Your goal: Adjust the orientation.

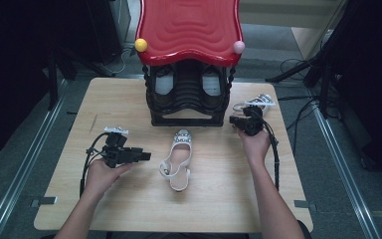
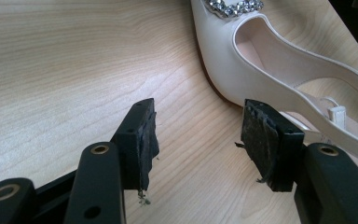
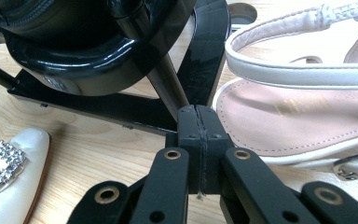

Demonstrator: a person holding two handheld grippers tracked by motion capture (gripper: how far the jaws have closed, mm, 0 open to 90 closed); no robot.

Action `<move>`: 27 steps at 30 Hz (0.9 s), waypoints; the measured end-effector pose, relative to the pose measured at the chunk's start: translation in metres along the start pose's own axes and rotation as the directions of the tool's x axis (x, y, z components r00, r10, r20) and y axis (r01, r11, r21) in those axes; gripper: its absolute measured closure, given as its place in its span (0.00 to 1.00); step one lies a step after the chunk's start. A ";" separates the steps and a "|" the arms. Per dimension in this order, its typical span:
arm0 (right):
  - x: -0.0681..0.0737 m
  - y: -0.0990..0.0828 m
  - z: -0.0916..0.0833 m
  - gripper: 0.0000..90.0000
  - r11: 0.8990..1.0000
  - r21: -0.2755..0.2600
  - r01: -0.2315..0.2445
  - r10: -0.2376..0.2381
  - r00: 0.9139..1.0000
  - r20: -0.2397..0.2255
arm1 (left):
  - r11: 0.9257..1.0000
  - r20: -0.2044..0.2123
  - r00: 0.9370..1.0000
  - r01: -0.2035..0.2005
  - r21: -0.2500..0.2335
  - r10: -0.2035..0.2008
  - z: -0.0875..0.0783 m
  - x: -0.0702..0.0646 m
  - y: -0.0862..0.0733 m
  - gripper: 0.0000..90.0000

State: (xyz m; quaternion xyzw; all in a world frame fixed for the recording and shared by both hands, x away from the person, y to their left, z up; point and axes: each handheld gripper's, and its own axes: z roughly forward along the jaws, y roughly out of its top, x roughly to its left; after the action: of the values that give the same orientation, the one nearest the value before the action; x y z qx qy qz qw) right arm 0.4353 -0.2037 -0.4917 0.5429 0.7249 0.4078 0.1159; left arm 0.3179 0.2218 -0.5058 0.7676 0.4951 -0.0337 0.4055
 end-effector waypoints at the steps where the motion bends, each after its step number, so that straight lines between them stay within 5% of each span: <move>1: 0.000 -0.001 -0.001 1.00 1.000 -0.001 -0.002 0.002 1.000 0.000 | 1.000 0.003 1.000 -0.002 0.004 0.002 0.000 0.000 0.001 0.50; 27: -0.019 -0.022 -0.039 1.00 1.000 -0.007 -0.027 0.027 0.999 0.033 | 1.000 0.017 1.000 -0.009 0.001 0.009 0.014 0.005 0.016 0.51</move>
State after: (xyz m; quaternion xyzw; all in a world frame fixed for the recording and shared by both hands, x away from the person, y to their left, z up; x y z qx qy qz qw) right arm 0.4033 -0.2406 -0.4875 0.5590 0.7142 0.4026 0.1240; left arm 0.3379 0.2134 -0.5078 0.7697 0.4881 -0.0387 0.4097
